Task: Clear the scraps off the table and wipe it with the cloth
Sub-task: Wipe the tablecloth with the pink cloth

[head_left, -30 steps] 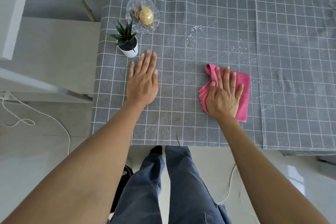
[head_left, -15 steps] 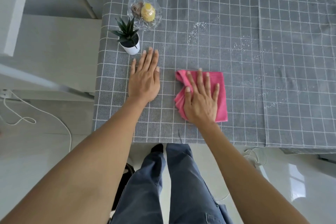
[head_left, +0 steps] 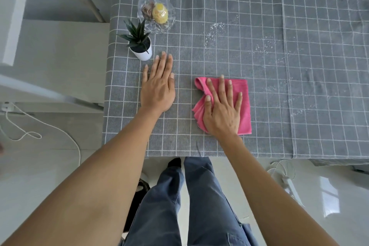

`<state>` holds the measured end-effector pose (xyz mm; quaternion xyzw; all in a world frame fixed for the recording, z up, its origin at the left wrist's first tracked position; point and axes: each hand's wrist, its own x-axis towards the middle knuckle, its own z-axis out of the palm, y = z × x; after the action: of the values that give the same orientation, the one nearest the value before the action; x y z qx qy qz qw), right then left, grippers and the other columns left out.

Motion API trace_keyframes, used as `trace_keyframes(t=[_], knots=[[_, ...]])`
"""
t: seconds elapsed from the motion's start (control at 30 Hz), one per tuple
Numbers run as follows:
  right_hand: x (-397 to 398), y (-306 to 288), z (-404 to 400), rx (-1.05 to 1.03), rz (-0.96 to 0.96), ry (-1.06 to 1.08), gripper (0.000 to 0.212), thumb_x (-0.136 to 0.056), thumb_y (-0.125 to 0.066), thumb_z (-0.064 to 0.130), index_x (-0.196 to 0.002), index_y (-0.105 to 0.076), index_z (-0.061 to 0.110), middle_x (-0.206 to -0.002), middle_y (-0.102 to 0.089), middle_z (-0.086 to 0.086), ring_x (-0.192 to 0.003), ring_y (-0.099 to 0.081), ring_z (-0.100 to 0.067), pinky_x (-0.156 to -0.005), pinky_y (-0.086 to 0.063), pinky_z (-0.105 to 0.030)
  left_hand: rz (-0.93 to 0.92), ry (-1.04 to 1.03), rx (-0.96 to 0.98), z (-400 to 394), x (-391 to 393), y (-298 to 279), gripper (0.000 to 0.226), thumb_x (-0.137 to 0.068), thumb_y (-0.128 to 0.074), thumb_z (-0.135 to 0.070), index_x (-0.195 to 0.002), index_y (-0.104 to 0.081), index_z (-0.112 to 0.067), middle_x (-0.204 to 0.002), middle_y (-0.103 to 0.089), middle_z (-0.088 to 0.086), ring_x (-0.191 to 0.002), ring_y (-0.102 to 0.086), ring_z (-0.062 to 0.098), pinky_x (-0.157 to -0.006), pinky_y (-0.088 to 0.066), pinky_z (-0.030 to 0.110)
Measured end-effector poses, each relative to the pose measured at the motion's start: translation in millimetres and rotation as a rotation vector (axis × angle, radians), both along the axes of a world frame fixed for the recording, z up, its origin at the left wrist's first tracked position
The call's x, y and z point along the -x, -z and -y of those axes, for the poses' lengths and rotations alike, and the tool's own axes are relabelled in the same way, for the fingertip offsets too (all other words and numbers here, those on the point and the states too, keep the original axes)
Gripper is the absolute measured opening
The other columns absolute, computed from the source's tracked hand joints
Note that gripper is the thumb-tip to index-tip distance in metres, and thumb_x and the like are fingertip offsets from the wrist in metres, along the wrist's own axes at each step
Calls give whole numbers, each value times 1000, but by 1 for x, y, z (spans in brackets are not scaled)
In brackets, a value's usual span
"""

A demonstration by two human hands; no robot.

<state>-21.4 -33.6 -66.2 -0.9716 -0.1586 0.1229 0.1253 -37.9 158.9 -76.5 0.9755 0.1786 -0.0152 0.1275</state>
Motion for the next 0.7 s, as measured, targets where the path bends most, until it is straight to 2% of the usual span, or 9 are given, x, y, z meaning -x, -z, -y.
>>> trace_keyframes(t=[0.1, 0.27, 0.47, 0.57, 0.7], knots=[[5, -2, -9, 1, -21, 34, 52, -101, -7, 44, -152, 1, 38, -161, 10, 7, -147, 14, -16, -117, 13, -48, 9, -3, -5, 0, -1, 1, 53, -103, -15, -30, -153, -1, -21, -161, 2, -3, -148, 4, 12, -120, 3, 40], [23, -4, -25, -27, -7, -135, 52, -101, -8, 44, -152, -3, 39, -161, 9, 8, -146, 16, -12, -117, 14, -45, 16, 1, -11, 0, 0, 2, 53, -103, -16, -30, -153, -1, -21, -161, 1, -3, -148, 2, 12, -120, 3, 40], [6, -3, -12, -32, -23, 51, 51, -102, -10, 43, -152, -5, 38, -161, 7, 5, -147, 12, -15, -117, 13, -47, 21, -7, -15, 0, 0, 2, 53, -103, -15, -29, -153, -2, -22, -161, 0, -3, -148, 1, 12, -120, 3, 40], [13, -7, -22, -36, -47, -36, 52, -100, -7, 44, -152, -2, 39, -161, 10, 7, -144, 18, -11, -115, 18, -45, 29, -6, -15, 0, 0, 3, 52, -103, -16, -29, -153, -4, -22, -161, -2, -3, -148, 0, 13, -120, 1, 40], [1, -6, -1, -22, -22, -95, 51, -101, -6, 46, -151, -1, 41, -160, 9, 8, -145, 16, -12, -116, 15, -43, 23, 4, -18, -1, 1, 3, 52, -103, -15, -30, -153, -4, -22, -161, -2, -3, -148, 0, 12, -120, 0, 41]])
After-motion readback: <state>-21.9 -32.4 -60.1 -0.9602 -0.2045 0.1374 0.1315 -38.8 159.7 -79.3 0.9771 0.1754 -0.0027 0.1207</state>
